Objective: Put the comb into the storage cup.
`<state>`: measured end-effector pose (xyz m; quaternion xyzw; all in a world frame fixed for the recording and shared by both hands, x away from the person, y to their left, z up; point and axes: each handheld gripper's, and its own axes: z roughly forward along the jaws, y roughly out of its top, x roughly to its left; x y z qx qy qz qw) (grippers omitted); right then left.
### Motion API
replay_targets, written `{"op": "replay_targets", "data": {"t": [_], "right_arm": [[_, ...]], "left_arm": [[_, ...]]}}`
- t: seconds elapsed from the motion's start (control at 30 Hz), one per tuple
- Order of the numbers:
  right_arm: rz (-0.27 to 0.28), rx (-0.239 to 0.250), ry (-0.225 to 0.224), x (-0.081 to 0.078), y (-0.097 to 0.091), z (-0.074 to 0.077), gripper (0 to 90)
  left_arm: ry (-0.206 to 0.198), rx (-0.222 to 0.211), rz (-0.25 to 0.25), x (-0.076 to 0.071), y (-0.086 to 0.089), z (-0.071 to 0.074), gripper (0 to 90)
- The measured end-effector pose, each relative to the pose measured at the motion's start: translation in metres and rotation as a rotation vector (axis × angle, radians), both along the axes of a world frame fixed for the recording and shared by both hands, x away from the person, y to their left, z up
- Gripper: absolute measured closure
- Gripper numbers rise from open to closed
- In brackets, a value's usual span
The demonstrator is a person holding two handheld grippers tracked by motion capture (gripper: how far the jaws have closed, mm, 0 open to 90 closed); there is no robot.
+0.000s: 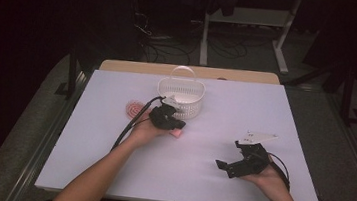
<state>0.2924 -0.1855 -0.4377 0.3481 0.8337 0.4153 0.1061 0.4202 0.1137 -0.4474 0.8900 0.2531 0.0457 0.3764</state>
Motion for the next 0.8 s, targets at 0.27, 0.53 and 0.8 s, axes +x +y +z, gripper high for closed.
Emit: {"op": "replay_targets", "data": {"t": [0.27, 0.53, 0.8], "right_arm": [[-0.001, -0.003, 0.000, 0.000, 0.000, 0.000, 0.0], [-0.001, -0.004, 0.000, 0.000, 0.000, 0.000, 0.0], [-0.004, -0.006, 0.001, 0.000, 0.001, 0.000, 0.0]], "left_arm": [[0.024, 0.036, -0.023, -0.007, 0.002, 0.003, 90.0], [0.063, 0.038, -0.028, -0.017, 0.010, 0.003, 90.0], [0.084, 0.041, -0.040, -0.031, 0.018, 0.003, 90.0]]}}
